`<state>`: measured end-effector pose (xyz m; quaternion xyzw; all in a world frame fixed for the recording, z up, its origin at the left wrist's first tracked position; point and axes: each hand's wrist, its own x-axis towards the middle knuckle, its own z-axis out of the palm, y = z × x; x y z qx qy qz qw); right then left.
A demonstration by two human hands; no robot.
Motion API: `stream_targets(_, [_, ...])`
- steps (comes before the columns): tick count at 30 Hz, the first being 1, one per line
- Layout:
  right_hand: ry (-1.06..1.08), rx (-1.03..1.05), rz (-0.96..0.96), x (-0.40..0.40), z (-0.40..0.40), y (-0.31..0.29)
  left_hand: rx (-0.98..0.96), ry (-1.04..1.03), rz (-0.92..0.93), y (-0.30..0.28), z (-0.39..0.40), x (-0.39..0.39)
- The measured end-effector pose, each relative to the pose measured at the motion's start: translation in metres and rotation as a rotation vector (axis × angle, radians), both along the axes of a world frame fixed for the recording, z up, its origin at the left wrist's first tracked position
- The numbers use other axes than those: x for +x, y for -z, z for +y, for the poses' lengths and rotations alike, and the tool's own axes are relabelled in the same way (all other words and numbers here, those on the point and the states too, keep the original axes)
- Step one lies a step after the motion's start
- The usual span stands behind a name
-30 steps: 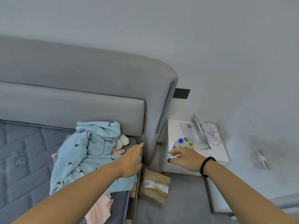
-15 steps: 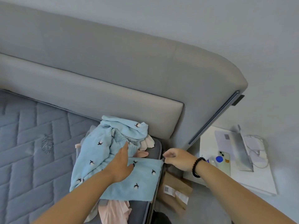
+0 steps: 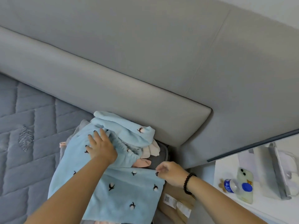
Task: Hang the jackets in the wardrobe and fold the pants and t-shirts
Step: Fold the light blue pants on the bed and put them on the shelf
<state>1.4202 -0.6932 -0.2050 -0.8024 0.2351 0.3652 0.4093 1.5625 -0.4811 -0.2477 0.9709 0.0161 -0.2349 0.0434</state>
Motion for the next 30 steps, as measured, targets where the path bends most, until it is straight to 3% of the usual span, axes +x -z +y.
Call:
stream_targets(3, [-0.051, 0.001, 0.044, -0.008, -0.002, 0.020, 0.073, -0.155, 0.029, 0.018, 0.015, 0.005])
stream_targets(5, [-0.081, -0.007, 0.071, -0.013, -0.008, 0.023, 0.012, -0.237, 0.032, 0.023, 0.032, 0.002])
stream_targets(14, [-0.124, -0.080, 0.050, -0.044, -0.031, -0.031, -0.136, -0.173, -0.089, -0.027, 0.049, -0.030])
stream_targets(23, [-0.437, -0.268, -0.024, -0.091, -0.011, -0.143, -0.470, -0.096, -0.254, -0.165, 0.035, -0.066])
stream_targets(30, [-0.309, -0.296, -0.405, -0.150, 0.016, -0.245, -0.880, 0.090, -0.284, -0.299, 0.032, -0.146])
